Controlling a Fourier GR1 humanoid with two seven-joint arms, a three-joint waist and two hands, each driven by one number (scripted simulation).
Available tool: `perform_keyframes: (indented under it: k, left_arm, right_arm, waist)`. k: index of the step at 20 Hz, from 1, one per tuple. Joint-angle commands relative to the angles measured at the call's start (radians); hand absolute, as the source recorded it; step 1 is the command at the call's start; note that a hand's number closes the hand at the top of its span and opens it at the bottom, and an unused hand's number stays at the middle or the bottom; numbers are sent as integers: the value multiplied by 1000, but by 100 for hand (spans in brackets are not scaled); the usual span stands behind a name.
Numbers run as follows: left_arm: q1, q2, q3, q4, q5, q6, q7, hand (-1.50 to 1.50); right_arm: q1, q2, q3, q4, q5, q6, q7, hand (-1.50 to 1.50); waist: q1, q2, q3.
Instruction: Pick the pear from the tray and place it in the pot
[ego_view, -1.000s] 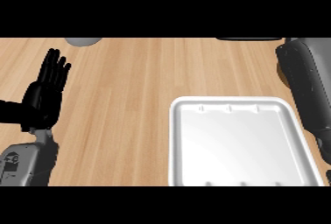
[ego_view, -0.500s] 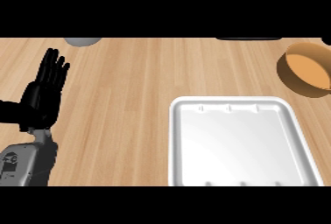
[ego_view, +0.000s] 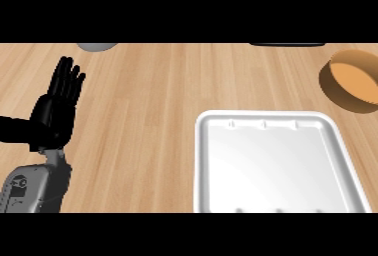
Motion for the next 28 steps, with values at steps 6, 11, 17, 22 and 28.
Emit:
perform_keyframes:
  k: [6,11,17,22,28]
  left_arm:
    - [-33,-3,-9,-11,-19,20,43,0]
    - [-35,18,19,-6,26,-28,21,0]
    - [-56,-3,5,23,6,-7,26,0]
    - [-59,19,21,19,6,-10,43,0]
    - [-14,-16,3,12,-5,1,5,0]
  right_arm:
    - [-53,-49,-122,315,-122,25,-151,150]
    - [-70,-65,-204,432,-227,66,-296,-150]
    - [-111,-58,-227,443,-272,19,-465,-150]
    - [-132,32,-312,405,-381,-92,-491,-150]
    - [-105,-21,-459,395,-542,-100,-554,-150]
  waist:
    - [9,5,2]
    - [20,9,2]
    - [15,7,2]
    - [8,1,1]
    - [-4,0,1]
